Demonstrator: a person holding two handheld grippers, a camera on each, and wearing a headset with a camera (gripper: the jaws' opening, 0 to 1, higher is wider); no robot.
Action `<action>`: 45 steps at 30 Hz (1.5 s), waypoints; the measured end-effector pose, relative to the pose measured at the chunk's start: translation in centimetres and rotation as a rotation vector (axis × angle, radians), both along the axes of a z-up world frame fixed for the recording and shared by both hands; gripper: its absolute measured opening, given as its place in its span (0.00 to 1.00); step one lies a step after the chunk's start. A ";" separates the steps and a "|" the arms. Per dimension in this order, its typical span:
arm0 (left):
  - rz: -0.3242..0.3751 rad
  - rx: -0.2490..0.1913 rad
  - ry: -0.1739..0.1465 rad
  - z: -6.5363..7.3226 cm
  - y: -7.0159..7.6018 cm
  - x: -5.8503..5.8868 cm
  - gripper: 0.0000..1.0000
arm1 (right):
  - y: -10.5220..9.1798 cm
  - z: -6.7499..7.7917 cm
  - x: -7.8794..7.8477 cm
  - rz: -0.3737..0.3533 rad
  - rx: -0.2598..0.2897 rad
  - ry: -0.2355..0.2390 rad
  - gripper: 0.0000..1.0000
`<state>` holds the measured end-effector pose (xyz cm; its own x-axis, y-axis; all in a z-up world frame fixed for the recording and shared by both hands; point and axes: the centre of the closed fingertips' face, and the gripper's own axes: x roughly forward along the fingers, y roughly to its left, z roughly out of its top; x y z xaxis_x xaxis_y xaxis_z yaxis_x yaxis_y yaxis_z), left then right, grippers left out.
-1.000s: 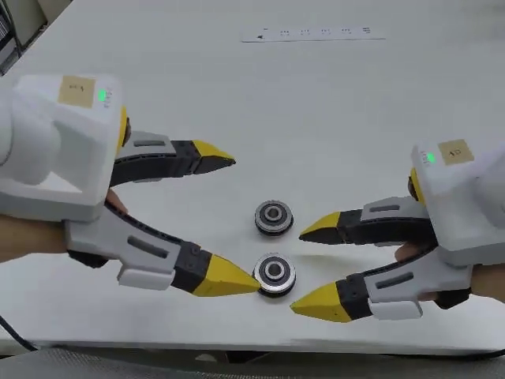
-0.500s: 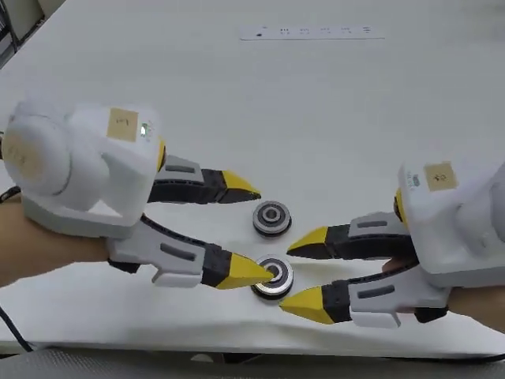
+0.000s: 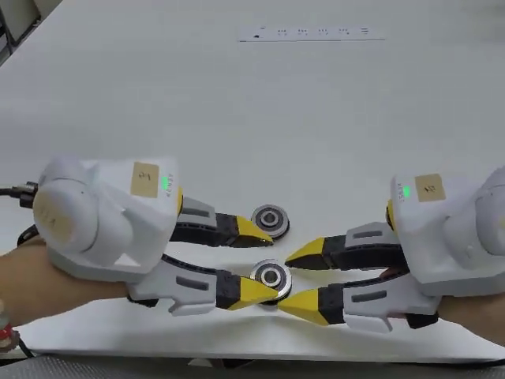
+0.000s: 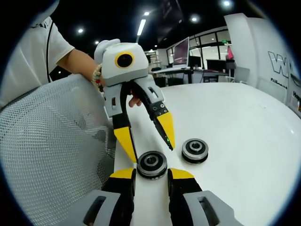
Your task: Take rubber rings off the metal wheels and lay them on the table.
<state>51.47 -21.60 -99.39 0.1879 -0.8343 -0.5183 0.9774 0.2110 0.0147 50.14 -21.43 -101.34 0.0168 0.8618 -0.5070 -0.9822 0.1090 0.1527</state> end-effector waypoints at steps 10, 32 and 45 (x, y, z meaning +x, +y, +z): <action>-0.001 0.004 0.006 -0.6 0.1 -0.2 0.20 | -0.1 -0.2 -0.1 0.017 -0.010 -0.019 0.21; -0.032 0.014 -0.004 -1.2 -0.2 -0.4 0.14 | -0.6 -0.9 -0.2 0.054 -0.071 -0.088 0.09; -0.022 0.018 -0.010 -1.1 -0.3 -0.4 0.14 | -1.5 -0.5 1.1 -0.111 -0.018 0.097 0.00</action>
<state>51.09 -21.85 -100.48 0.1753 -0.8288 -0.5314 0.9815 0.1894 0.0285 51.22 -22.88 -101.86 0.0620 0.8481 -0.5262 -0.9447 0.2200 0.2433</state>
